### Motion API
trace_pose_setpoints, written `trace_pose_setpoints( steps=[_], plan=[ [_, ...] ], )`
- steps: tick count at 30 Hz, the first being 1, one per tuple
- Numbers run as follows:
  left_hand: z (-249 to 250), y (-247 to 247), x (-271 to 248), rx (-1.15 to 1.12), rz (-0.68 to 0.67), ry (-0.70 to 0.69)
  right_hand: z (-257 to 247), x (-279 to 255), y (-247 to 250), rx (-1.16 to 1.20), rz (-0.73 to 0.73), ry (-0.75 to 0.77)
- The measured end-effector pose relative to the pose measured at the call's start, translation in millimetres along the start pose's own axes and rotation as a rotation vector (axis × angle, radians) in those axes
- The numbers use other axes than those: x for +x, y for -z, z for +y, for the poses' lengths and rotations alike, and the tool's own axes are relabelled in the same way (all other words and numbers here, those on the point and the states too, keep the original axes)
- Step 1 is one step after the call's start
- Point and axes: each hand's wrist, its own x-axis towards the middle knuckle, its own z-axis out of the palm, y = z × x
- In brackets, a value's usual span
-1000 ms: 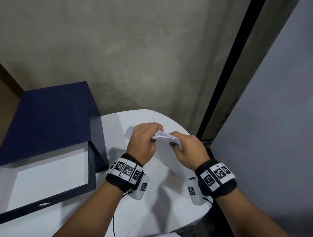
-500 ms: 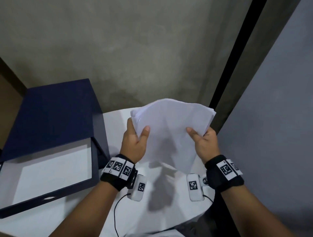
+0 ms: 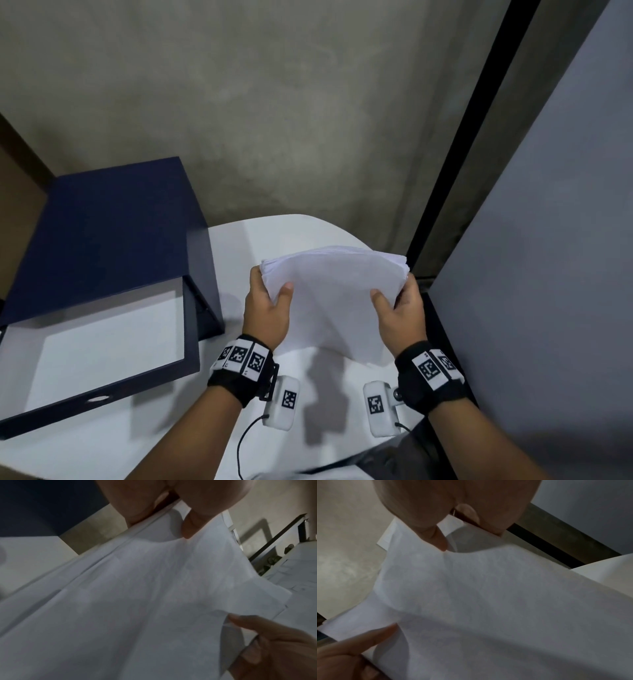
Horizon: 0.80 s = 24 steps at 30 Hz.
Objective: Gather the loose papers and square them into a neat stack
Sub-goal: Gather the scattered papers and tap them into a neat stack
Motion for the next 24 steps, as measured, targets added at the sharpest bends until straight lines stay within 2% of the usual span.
trace_pose_setpoints(
  steps=[5,8,16,24],
  plan=[
    [-1.2,-0.9,3.9,-0.032,0.019,-0.088,1.0,2.3,-0.8,0.012,0.017,0.025],
    [-6.3,1.2,3.8,-0.073,0.032,-0.064,8.8,-1.3,-0.7,-0.041,-0.007,0.002],
    [-0.8,5.4,3.1,0.009,0.018,-0.013,17.4,0.0,-2.7,-0.212,-0.116,0.008],
    [-22.6,15.2,9.6,-0.014,-0.067,0.076,14.1,-4.0,-8.7,-0.128,-0.199,-0.019]
  ],
)
